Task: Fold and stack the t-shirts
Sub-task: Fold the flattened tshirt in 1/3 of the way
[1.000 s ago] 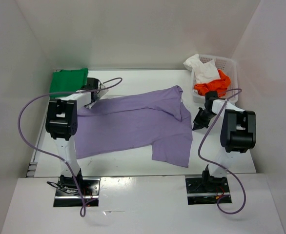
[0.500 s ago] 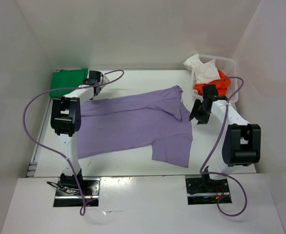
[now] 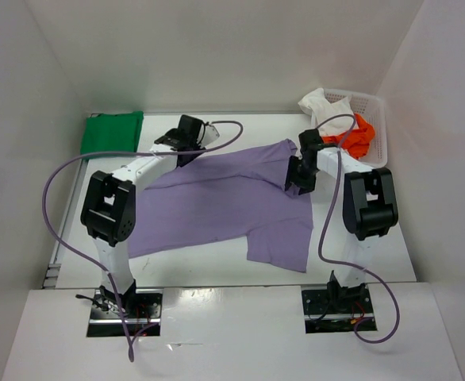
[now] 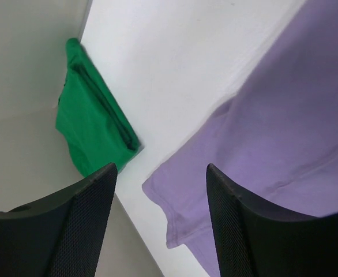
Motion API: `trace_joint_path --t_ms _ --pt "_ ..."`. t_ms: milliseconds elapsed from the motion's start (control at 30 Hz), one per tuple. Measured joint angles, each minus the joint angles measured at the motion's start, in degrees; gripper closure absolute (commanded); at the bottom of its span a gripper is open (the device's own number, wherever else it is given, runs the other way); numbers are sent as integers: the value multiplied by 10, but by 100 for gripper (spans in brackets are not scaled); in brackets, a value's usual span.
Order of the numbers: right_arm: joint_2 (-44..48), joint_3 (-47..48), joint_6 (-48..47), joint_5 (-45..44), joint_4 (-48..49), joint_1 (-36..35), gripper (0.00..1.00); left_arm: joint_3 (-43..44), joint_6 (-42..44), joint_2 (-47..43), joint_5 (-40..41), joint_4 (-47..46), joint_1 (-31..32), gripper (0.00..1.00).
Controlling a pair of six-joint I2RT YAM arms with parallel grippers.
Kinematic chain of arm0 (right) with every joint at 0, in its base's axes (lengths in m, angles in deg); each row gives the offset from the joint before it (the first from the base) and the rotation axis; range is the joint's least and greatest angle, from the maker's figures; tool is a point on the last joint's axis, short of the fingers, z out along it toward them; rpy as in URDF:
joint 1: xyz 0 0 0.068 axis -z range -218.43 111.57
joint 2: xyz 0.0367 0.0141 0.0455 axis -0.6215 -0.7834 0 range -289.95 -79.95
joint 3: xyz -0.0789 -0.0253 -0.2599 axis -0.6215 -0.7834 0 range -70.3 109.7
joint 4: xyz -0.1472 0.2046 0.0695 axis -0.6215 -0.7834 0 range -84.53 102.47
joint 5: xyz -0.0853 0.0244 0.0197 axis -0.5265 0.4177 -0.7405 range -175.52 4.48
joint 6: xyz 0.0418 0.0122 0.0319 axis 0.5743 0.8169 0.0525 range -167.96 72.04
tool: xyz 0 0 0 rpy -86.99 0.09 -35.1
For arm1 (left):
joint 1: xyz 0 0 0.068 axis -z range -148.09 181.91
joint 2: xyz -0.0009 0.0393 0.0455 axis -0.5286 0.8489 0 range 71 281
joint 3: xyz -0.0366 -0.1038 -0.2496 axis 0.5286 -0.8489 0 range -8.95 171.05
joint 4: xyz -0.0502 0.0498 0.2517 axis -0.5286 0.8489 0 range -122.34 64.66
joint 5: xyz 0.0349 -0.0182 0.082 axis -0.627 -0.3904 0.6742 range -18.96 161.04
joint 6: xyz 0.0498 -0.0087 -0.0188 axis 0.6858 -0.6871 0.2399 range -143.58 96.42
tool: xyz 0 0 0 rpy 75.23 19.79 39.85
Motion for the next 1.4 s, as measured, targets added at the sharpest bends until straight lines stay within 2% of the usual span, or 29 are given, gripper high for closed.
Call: trace_joint_path --t_ms 67,100,167,200,233,367,633,900,1133,1300,1400 --pt "0 3 -1 9 0 0 52 -2 -1 0 0 8 7 29" --pt "0 4 -2 13 2 0 65 -3 -2 0 1 13 7 29" --pt "-2 4 -3 25 3 0 81 -5 -2 0 3 19 9 29" --pt "-2 4 -4 29 5 0 96 -7 -3 0 4 21 9 29" --pt "-2 4 -4 34 6 0 100 -8 -3 0 6 24 9 29" --pt "-2 15 -2 51 3 0 100 -8 -3 0 14 28 20 29" --pt "-7 116 5 115 0 4 100 -8 -3 0 20 28 38 29" --pt "-120 245 41 199 18 21 100 -18 -3 1 22 28 37 29" --pt "-218 404 75 216 22 21 100 -26 -2 5 27 30 37 29" --pt "-284 554 88 203 6 21 45 -29 -3 5 28 31 37 29" --pt "-308 603 80 195 -14 19 39 -39 -3 5 30 33 37 28"
